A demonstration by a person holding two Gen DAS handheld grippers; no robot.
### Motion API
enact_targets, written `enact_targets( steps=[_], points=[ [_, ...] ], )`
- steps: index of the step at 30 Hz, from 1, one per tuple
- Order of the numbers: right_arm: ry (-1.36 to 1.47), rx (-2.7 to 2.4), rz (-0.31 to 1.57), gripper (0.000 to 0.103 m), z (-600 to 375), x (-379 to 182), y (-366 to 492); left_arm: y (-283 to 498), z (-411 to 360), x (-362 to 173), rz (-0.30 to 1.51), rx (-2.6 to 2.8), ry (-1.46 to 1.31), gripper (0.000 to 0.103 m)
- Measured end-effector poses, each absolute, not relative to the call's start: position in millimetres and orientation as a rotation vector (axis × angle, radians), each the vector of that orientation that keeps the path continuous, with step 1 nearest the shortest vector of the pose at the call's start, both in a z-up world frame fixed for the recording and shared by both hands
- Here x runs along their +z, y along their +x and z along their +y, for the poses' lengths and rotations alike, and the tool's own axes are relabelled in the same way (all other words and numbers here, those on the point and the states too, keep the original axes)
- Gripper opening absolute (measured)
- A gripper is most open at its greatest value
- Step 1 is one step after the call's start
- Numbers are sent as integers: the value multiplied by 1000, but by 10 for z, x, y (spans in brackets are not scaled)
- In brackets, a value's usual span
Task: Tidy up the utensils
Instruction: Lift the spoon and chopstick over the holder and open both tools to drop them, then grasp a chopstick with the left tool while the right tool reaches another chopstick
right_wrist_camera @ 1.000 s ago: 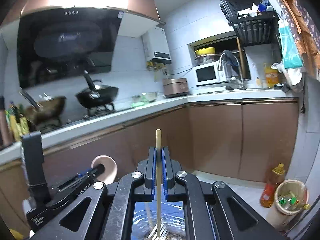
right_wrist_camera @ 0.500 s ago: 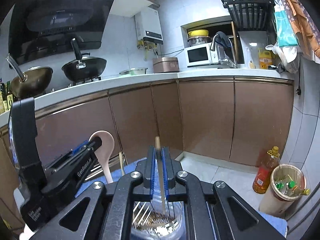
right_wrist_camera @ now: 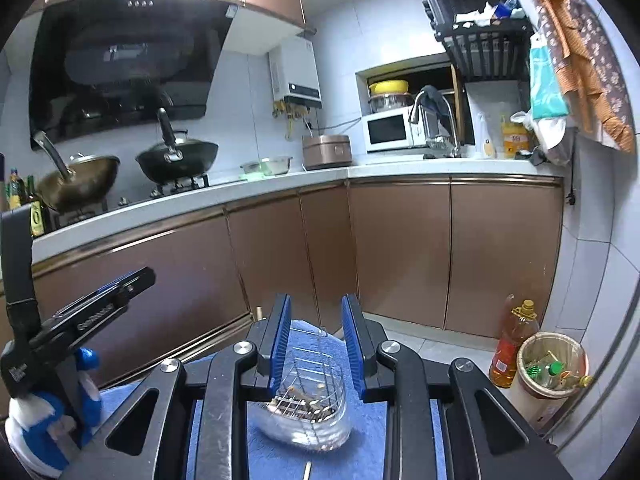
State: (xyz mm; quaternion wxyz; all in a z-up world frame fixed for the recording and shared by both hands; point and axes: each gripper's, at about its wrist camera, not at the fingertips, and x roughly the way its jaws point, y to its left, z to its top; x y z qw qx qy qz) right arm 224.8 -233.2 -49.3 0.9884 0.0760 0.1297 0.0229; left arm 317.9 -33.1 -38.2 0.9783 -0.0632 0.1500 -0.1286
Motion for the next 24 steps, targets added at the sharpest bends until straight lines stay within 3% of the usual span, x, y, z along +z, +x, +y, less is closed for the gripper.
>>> enact_targets(
  steps=[3, 11, 24],
  points=[
    [169, 53, 275, 25, -2340, -414, 1977, 2908, -145, -288, 354, -281, -125, 47],
    [162, 88, 351, 25, -2241, -411, 1412, 2313, 270, -414, 510, -335, -149, 47],
    [181, 185, 537, 25, -2005, -785, 1056, 1830, 439, -1384, 957, -462, -256, 47]
  ],
)
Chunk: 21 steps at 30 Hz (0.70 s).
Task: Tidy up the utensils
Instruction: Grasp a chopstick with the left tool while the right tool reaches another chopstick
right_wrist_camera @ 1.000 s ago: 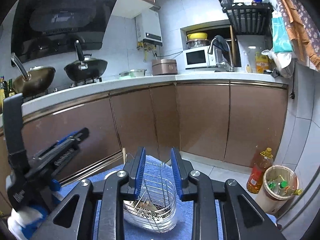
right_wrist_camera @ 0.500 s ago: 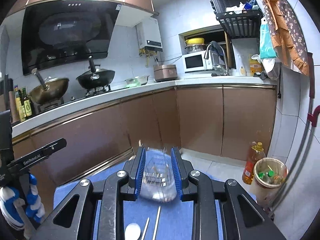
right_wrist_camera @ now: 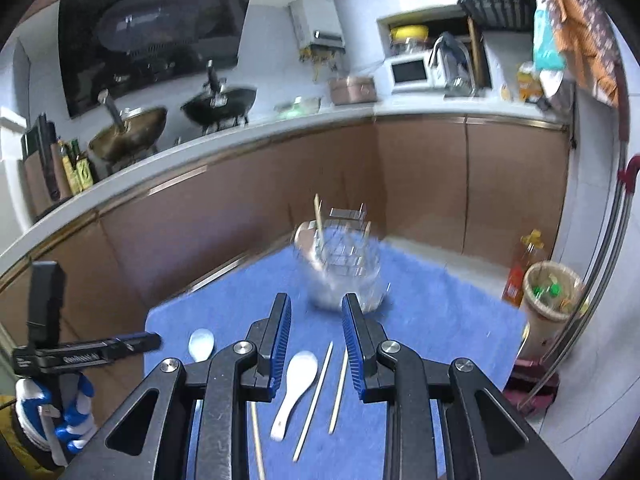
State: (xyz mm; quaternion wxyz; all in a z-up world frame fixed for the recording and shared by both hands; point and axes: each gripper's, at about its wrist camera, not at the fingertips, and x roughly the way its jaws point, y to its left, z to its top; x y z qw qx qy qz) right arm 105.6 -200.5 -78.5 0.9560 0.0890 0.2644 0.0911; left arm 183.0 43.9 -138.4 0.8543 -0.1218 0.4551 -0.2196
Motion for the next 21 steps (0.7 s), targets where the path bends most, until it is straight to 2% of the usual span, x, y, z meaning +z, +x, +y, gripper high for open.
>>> enact_targets(
  steps=[5, 11, 16, 21],
  points=[
    [192, 201, 636, 25, -1968, -1094, 1094, 1887, 269, -1841, 1129, -451, -266, 47],
    [213, 209, 714, 25, -2013, -1385, 1159, 2042, 147, -2150, 1215, -402, -250, 45],
    [219, 224, 771, 25, -2011, -1597, 1229, 2169, 39, -2283, 1259, -380, -238, 35],
    [223, 240, 814, 25, -1982, -1773, 1293, 2270, -19, -2416, 1309, -359, -229, 31]
  ],
)
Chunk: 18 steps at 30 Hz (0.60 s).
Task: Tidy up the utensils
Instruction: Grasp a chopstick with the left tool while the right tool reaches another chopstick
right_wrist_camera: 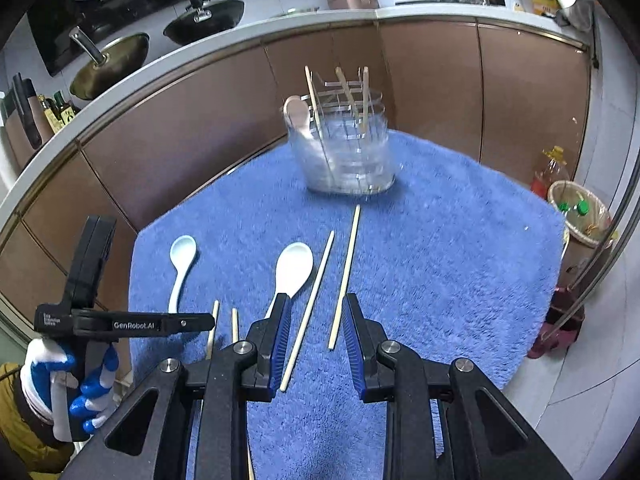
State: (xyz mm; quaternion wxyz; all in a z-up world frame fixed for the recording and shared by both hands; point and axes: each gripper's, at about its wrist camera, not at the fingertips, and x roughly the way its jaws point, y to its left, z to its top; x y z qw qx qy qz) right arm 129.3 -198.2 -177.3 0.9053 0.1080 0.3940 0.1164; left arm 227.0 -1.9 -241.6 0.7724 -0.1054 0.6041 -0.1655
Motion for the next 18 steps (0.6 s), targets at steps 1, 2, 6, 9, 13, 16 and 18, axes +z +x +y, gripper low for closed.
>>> enact_targets(
  steps=[1, 2, 6, 9, 13, 16, 18],
  points=[
    [225, 243, 823, 25, -1982, -1807, 1310, 2285, -38, -2436, 1315, -354, -222, 29],
    [226, 245, 828, 25, -1980, -1826, 1322, 2288, -54, -2458, 1314, -350, -211, 28],
    [217, 270, 861, 25, -1905, -1909, 1372, 2284, -58, -2466, 1298, -315, -176, 13],
    [207, 287, 876, 25, -1832, -1955, 1411, 2274, -12, -2470, 1287, -323, -187, 11],
    [194, 296, 897, 25, -1750, -1998, 1456, 2217, -3, -2460, 1262, -326, -180, 10],
    [171, 312, 912, 25, -1671, -2015, 1481, 2166, 14, -2449, 1246, -336, -185, 7],
    [153, 325, 922, 25, -1612, -2025, 1498, 2128, 9, -2452, 1236, -340, -194, 7]
  ],
)
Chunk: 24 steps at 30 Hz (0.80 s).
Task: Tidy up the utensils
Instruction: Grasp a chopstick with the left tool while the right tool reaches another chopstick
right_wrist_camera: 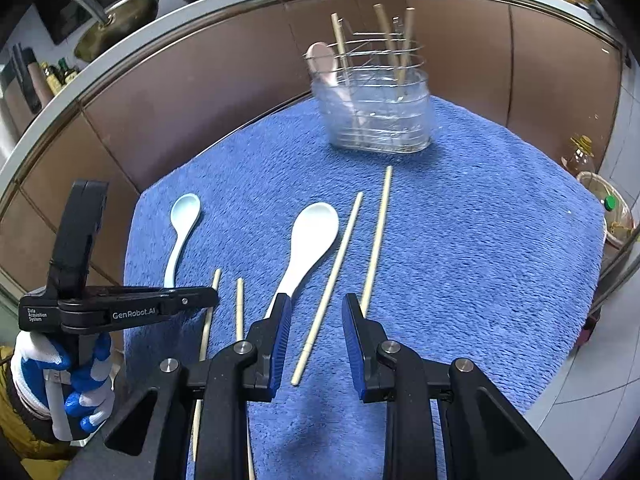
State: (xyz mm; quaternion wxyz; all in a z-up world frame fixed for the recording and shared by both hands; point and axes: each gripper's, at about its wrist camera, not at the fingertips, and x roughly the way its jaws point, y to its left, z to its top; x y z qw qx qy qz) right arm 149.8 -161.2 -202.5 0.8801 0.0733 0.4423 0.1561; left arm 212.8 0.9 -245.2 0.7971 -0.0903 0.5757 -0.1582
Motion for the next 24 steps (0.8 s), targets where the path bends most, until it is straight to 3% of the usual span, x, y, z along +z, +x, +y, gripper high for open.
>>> enact_targets(
  steps=[24],
  points=[
    [-80, 470, 1114, 24, -626, -2469, 1857, 1807, 565, -2185, 1060, -460, -368, 5]
  ],
)
